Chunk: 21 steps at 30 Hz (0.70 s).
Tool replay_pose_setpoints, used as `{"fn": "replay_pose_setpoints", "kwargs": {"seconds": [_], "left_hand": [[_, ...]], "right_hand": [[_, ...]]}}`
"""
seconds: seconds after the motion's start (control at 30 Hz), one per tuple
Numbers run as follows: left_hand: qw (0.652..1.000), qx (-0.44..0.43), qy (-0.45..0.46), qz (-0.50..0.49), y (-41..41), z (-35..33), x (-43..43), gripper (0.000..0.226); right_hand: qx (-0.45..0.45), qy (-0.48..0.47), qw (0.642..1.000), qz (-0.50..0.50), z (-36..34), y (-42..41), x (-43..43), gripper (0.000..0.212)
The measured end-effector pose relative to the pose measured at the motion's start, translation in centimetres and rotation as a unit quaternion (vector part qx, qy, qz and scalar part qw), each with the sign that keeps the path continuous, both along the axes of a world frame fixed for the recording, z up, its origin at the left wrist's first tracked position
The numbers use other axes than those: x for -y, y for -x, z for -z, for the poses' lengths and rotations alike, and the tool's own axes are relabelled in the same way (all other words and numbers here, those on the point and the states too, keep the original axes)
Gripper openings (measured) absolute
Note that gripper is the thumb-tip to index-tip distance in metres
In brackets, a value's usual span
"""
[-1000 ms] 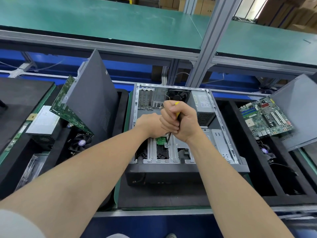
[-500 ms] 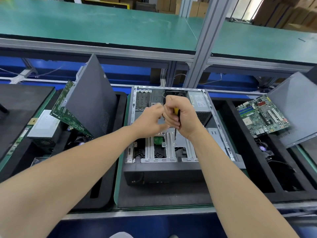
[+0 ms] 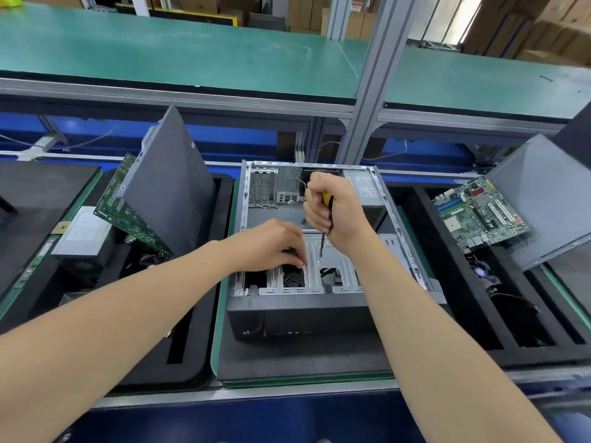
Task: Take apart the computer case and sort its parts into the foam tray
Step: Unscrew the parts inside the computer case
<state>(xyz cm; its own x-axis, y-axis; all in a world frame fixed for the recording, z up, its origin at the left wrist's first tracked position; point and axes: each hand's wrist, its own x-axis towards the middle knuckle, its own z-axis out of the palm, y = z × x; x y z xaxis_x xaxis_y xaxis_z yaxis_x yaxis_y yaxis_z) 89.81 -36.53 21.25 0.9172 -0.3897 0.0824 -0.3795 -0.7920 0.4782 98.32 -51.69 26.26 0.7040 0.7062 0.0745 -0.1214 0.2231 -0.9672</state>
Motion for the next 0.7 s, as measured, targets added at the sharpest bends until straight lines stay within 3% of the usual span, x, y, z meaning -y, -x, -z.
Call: {"fn": "replay_pose_setpoints", "kwargs": {"seconds": [0.27,0.33,0.43,0.57,0.7], "left_hand": [[0.990,0.076,-0.112,0.035,-0.8,0.7,0.4,0.017],[0.990,0.060,-0.120,0.036,-1.1,0.7,0.6,0.018],[0.998,0.011,-0.065,0.000,-1.3,0.7,0.3,0.017],[0.998,0.007,0.010,-0.069,-1.0,0.9,-0.2,0.015],[0.979,-0.020,0.132,-0.154,-1.4,0.6,0.8,0.012]], "right_hand": [[-0.044,-0.009,0.999,0.024,0.1,0.4,-0.1,0.029],[-0.056,-0.015,0.998,0.029,0.1,0.4,-0.2,0.030],[-0.061,-0.020,0.997,0.036,0.1,0.2,-0.2,0.030],[-0.050,-0.019,0.997,0.051,0.1,-0.1,0.3,0.030],[-0.033,0.010,0.994,0.102,0.2,-0.2,0.8,0.031]]}}
